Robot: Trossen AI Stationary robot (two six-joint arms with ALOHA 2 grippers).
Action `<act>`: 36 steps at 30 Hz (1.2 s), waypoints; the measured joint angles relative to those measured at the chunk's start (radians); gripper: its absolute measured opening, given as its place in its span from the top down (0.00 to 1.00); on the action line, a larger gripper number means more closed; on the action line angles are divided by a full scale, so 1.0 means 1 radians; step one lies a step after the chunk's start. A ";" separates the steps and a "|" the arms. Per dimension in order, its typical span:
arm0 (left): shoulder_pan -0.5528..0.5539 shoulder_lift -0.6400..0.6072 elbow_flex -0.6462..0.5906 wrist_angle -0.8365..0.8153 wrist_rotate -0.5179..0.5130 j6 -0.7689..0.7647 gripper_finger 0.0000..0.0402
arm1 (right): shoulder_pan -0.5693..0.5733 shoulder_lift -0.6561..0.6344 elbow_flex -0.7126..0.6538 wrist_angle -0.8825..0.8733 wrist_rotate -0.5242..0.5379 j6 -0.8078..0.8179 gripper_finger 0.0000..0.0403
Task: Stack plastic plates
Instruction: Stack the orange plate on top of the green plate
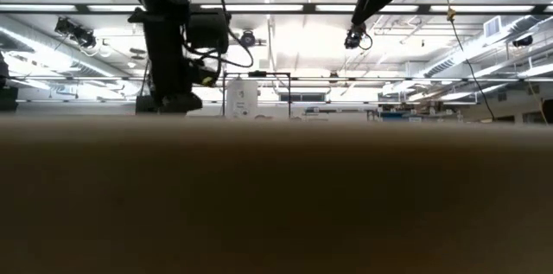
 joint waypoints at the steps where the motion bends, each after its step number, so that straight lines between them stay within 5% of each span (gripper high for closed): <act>1: -0.002 0.000 0.009 -0.002 0.030 0.022 0.70 | 0.000 0.000 0.000 -0.001 0.000 0.000 0.55; 14: 0.174 -0.202 0.018 -0.076 0.063 0.050 0.70 | 0.000 0.000 0.000 -0.014 0.000 0.023 0.55; 23: 0.234 -0.200 -0.107 0.092 0.164 0.055 0.71 | 0.000 0.010 0.000 0.014 0.005 0.027 0.55; 36: 0.242 -0.190 -0.192 0.135 0.177 -0.026 0.71 | 0.000 0.024 0.000 0.017 0.001 0.031 0.55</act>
